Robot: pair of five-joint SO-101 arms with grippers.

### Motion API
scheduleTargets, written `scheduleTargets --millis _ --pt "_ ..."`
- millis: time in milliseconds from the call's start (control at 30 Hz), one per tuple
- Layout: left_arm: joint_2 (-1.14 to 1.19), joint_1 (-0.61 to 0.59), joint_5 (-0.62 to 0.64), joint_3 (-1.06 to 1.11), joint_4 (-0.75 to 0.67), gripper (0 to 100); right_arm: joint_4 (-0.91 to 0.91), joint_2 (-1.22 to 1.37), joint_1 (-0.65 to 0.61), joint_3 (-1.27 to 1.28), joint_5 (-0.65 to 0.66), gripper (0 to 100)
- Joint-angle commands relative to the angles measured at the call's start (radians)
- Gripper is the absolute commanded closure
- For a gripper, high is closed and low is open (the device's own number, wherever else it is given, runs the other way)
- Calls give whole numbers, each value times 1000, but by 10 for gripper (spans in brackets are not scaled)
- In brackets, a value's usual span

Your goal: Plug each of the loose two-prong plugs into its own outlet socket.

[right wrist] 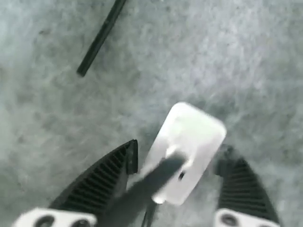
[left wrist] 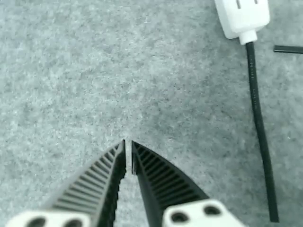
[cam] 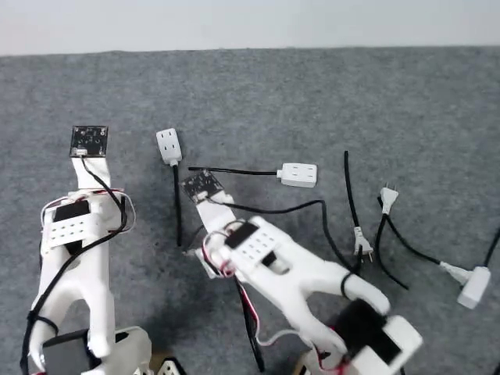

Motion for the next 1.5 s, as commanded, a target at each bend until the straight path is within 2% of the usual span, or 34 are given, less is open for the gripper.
scheduleTargets --millis 0,33,167,367,500,733,900,1133,1333,1467 --pt "-26 5 15 -44 -25 987 65 48 7 -129 34 965" --pt "-26 6 15 -44 -25 987 85 61 7 -143 68 998" --pt "-25 6 15 -44 -25 987 159 47 36 -163 94 991" --pt "-25 12 15 -42 -26 987 306 -202 251 -161 104 991" --pt "-26 38 12 -4 -78 986 424 -401 493 -166 215 991" --pt "-32 97 -71 35 -87 985 516 -568 1116 -163 381 991" --pt "-34 138 -124 56 -86 985 394 -492 1471 -160 503 991" --pt "-26 158 -124 56 -84 985 202 -194 1759 -226 614 991" --pt "-31 158 -121 56 -84 984 163 47 1913 -411 664 991" --pt "-32 160 -120 54 -84 983 170 176 1957 -532 664 978"
